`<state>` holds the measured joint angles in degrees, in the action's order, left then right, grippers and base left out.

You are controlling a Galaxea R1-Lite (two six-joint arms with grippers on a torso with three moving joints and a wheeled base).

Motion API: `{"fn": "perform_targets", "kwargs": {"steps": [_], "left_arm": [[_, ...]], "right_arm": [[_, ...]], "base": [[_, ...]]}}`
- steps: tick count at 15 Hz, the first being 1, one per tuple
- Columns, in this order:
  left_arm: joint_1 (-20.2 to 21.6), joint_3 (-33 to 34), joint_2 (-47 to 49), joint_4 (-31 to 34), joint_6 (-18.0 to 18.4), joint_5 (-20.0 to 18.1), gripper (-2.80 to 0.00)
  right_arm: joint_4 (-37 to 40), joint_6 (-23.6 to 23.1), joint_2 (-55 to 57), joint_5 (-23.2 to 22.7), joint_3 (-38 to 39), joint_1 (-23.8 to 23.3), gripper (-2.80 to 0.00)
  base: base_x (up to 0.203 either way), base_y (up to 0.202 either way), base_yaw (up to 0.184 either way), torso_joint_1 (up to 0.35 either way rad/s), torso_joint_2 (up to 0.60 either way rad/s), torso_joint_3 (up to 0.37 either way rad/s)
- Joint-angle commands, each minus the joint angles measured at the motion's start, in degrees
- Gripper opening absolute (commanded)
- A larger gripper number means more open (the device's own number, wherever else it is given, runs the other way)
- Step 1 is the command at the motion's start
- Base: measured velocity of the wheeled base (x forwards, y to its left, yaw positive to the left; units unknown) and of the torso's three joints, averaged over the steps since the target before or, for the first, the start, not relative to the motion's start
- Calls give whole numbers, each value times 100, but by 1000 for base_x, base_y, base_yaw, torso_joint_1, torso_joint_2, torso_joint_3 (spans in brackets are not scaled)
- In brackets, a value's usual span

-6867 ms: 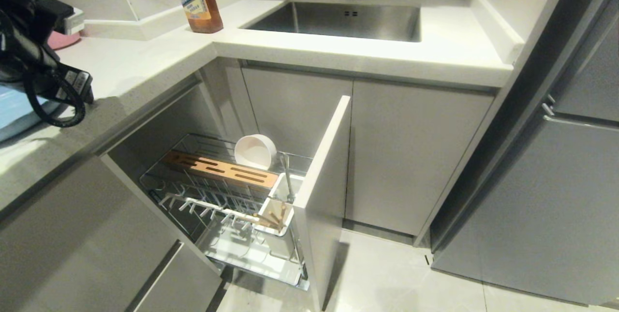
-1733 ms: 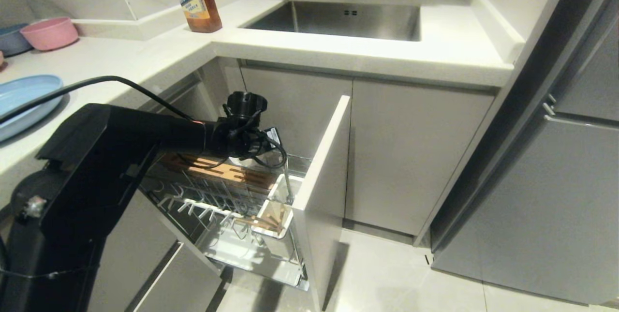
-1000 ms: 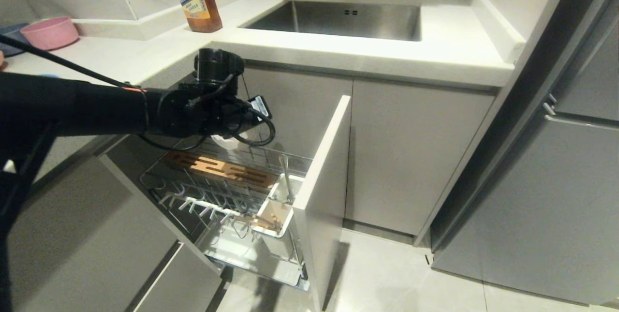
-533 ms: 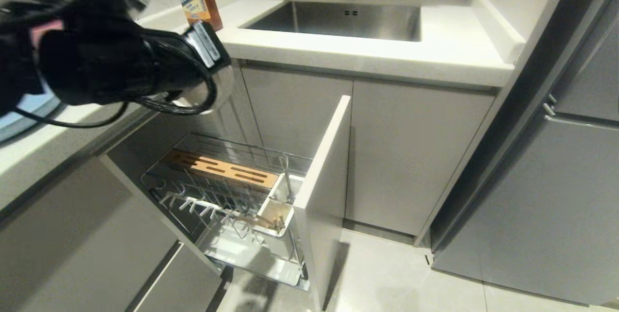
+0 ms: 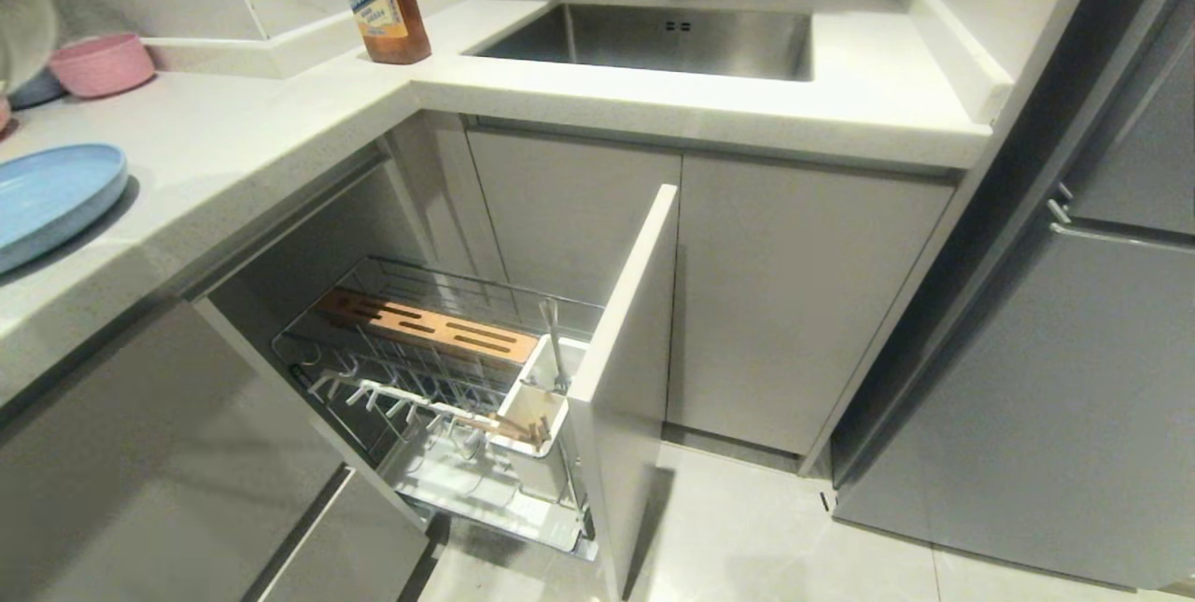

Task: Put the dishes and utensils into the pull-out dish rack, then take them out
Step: Take the bowl out of the cupboard

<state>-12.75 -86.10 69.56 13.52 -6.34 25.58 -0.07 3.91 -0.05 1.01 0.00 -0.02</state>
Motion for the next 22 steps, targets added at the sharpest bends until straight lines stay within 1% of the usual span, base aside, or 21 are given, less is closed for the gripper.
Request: {"fn": "perform_targets", "kwargs": {"steps": [1, 2, 3, 4, 6, 7, 9, 10, 11, 12, 17, 19, 22], "left_arm": [[858, -265, -114, 511, 89, -19, -280], [1347, -464, -86, 944, 217, -119, -280], [1794, -702, -19, 1427, 425, -271, -280], [2130, -1009, 141, 1957, 639, -398, -280], [2516, -1549, 563, 2841, 990, -494, -280], [2602, -1877, 736, 3359, 1151, -513, -280], [2699, -2428, 1098, 4145, 1417, -528, -280], [2889, -2473, 1245, 4259, 1752, -524, -280], [2995, -2473, 1348, 4304, 1937, -528, -280], [3100, -2473, 1438, 4376, 1981, -535, -280], [3148, -2473, 1790, 4501, 1991, -593, -280], [3156, -2465, 1861, 4583, 1981, -853, -280], [3156, -2465, 2003, 4735, 1970, -1013, -280]], "right_arm": [[-1, 4, 5, -5, 0, 2, -280], [-1, 4, 5, 0, 0, 2, -280], [-1, 4, 5, -4, 0, 2, -280], [-1, 4, 5, -3, 0, 2, -280], [-1, 4, 5, 4, 0, 2, -280], [-1, 4, 5, -5, 0, 2, -280], [-1, 4, 5, -5, 0, 2, -280], [-1, 4, 5, -4, 0, 2, -280], [-1, 4, 5, -1, 0, 2, -280], [-1, 4, 5, 3, 0, 2, -280], [-1, 4, 5, 4, 0, 2, -280], [-1, 4, 5, -4, 0, 2, -280], [-1, 4, 5, -5, 0, 2, -280]], "base": [[0, 0, 0, 0, 0, 0], [0, 0, 0, 0, 0, 0], [0, 0, 0, 0, 0, 0], [0, 0, 0, 0, 0, 0], [0, 0, 0, 0, 0, 0], [0, 0, 0, 0, 0, 0], [0, 0, 0, 0, 0, 0], [0, 0, 0, 0, 0, 0], [0, 0, 0, 0, 0, 0], [0, 0, 0, 0, 0, 0], [0, 0, 0, 0, 0, 0], [0, 0, 0, 0, 0, 0], [0, 0, 0, 0, 0, 0]]}}
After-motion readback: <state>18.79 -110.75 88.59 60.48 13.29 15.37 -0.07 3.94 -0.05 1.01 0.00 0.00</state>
